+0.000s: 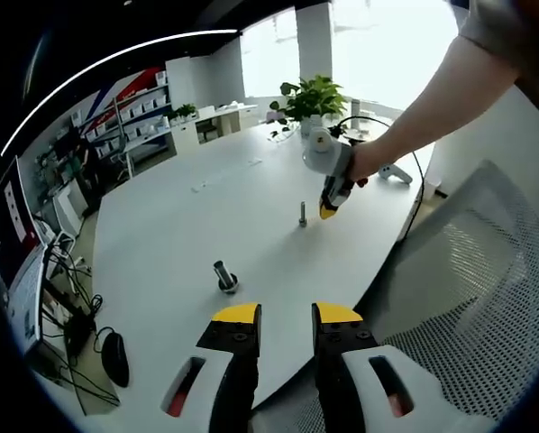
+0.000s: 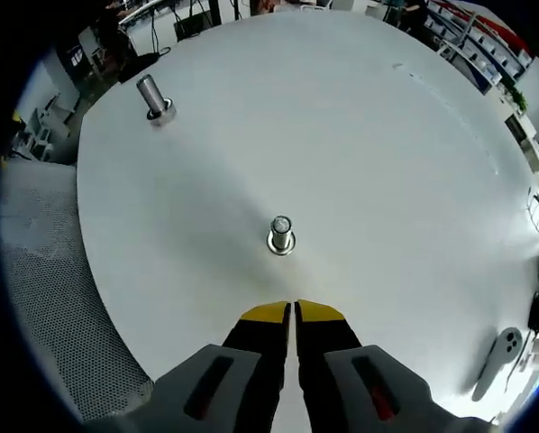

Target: Place the washer onto the threaded stud by aligning its center hole with the stud, sliding it down to the base, and recovering from edge contact or off-axis alignment until the washer reaches the visible bottom stop.

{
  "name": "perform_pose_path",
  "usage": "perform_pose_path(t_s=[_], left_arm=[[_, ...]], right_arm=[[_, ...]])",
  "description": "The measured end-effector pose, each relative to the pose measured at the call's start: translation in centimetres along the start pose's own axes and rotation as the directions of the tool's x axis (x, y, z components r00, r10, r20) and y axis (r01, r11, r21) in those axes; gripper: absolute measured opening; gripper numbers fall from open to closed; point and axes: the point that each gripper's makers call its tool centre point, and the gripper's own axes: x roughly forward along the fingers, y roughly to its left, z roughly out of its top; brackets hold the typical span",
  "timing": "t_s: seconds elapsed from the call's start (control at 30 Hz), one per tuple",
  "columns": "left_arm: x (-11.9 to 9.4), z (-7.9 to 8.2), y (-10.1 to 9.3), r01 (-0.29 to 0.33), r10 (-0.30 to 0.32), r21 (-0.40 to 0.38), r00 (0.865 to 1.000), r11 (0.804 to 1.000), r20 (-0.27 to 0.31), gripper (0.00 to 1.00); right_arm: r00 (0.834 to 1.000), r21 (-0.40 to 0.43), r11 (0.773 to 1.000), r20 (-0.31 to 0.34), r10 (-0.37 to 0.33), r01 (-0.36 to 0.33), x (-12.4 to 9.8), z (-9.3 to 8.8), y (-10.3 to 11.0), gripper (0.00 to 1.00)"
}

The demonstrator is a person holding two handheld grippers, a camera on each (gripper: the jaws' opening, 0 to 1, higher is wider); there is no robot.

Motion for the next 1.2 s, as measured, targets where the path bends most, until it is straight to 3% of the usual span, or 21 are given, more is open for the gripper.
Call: perform_pose_path(t_s=[0.23, 0.6, 0.7, 0.8, 1.03, 1.13, 1.2], left_arm=[[-0.2, 0.4, -0.1, 0.010, -0.010, -0.015, 1.000, 1.000, 0.024, 0.21], [-0.3, 0.7, -0.8, 0.036, -0.036, 0.008, 0.998, 0.999, 0.043, 0.21], [-0.4, 0.9, -0.8, 0.037, -0.038, 0.006, 0.998, 0.999, 0.056, 0.21], [-0.5, 1.2, -0.9, 0.043, -0.043, 0.005, 0.996, 0.999, 0.073, 0.21], [-0.7, 1.8, -1.1, 0.059, -0.059, 0.004, 0.993, 0.998, 0.106, 0.21], [-0.8, 1.9, -1.1, 0.064, -0.063, -0.005, 0.991, 0.998, 0.117, 0.21], [-0.9, 2.1, -1.1, 0.065, -0.063, -0.008, 0.990, 0.998, 0.126, 0.21]], right_arm=[[0.998, 0.054, 0.998, 0.064, -0.025, 0.022, -1.8, 0.6, -0.2, 0.09], [0.976, 0.119, 0.990, 0.194, -0.094, 0.071, -5.4, 1.1, 0.6, 0.11], [0.954, 0.170, 0.983, 0.275, -0.116, 0.070, -7.4, 1.7, 1.2, 0.12], [0.934, 0.168, 0.982, 0.326, -0.142, 0.091, -9.1, 1.9, 1.5, 0.12], [0.899, 0.160, 0.981, 0.407, -0.165, 0.108, -12.8, 1.4, 3.2, 0.13], [0.859, 0.196, 0.978, 0.485, -0.163, 0.075, -14.5, 2.0, 4.1, 0.16], [0.847, 0.204, 0.977, 0.506, -0.162, 0.064, -15.1, 2.0, 4.5, 0.17]])
